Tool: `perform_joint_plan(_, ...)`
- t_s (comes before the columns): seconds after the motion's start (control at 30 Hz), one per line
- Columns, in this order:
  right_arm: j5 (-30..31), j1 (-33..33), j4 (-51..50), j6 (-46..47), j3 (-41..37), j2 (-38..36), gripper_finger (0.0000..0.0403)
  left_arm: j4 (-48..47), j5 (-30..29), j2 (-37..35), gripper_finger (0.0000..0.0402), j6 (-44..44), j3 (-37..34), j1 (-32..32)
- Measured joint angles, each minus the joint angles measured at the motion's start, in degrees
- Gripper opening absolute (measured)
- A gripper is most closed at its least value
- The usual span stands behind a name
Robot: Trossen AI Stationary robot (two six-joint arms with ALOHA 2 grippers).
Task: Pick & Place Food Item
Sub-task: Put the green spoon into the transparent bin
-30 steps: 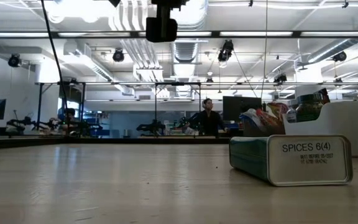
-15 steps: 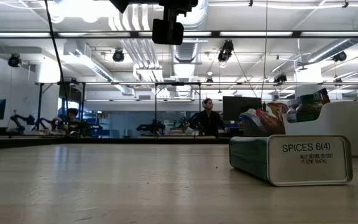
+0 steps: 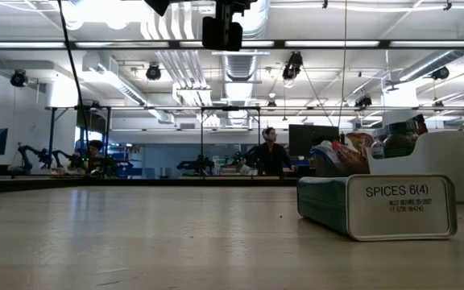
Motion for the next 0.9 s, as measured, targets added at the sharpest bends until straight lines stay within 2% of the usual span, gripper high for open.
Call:
perform_joint_plan(0.17,-0.2,0.0,-0.1,1.6,0.0,0.0,0.0015,0.3,0.2,0.0,0.0000,-0.3,0.0,0.0)
perform_joint_plan(0.43,-1.3,0.1,-0.8,11.1,0.0,0.0,0.0009,1.3,-0.4,0.0,0.0000,-0.3,0.0,0.4)
perform_joint_plan(0.6,-1.8,0.2,-1.0,20.1,0.0,-0.3,0.0009,6.6,-1.2,0.0,0.0008,1.6,0.0,0.7)
perform_joint_plan(0.7,-3.6,0.2,-0.8,25.0,-0.2,-0.2,0.0008,9.7,-2.5,-0.2,0.0042,4.4,1.5,0.7)
perform_joint_plan(0.9,-8.8,0.4,-4.0,36.1,0.0,-0.5,0.0008,11.8,-5.9,0.0,0.0146,10.6,4.2,1.5)
